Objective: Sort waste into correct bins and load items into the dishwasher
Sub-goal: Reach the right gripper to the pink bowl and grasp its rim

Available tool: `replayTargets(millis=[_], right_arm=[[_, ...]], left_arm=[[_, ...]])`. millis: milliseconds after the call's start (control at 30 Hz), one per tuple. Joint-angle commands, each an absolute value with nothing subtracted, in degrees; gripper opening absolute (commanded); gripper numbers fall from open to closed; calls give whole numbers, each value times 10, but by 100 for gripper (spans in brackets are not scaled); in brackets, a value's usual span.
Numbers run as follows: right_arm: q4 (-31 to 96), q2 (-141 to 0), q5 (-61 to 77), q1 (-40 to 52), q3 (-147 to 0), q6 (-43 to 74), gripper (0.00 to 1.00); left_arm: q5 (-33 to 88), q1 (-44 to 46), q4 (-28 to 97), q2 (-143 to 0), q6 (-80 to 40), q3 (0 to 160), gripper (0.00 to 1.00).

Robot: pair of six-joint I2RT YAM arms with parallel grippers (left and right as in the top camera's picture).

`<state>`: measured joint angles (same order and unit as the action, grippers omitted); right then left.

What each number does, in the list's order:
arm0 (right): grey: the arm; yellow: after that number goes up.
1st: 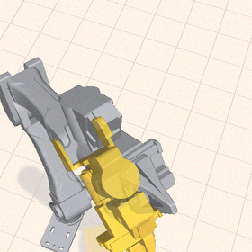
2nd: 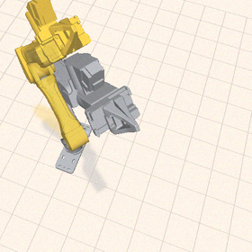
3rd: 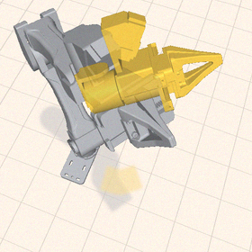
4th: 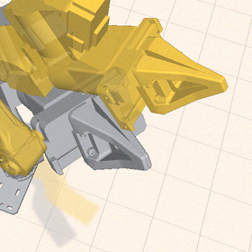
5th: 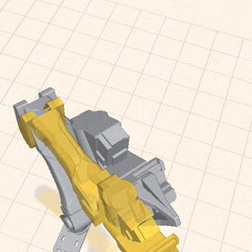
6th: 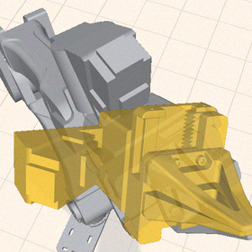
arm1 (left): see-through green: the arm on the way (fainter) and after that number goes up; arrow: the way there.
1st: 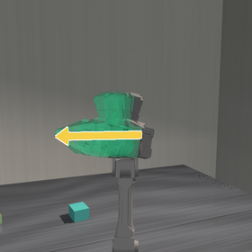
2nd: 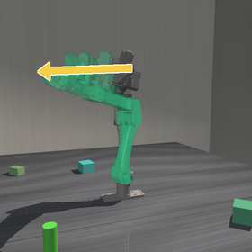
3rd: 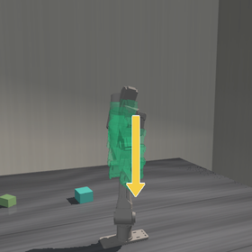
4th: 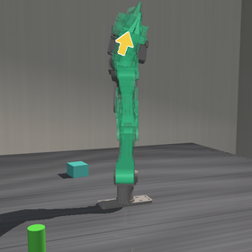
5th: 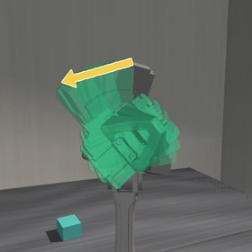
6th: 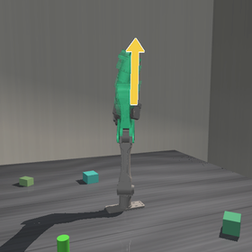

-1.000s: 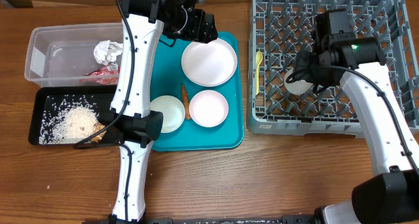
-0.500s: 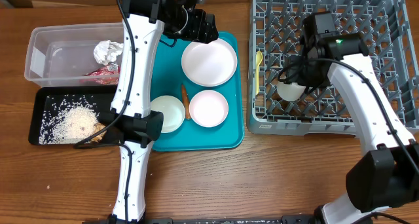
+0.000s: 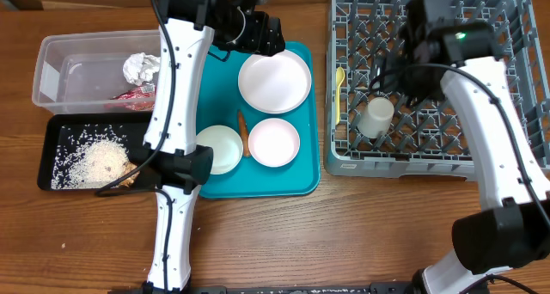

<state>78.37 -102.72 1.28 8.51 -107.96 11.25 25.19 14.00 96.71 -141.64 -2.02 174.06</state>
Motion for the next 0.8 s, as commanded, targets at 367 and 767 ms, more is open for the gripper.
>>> replayTargets(millis=[367,767], right_arm=[[755,-1021,104,202,-1132,140,84],[659,-1034,99,283,-1013,184,76]], left_arm=[[255,75,968,-1239,-43,1738,75],[113,48,968,-1021,-64,1480,79]])
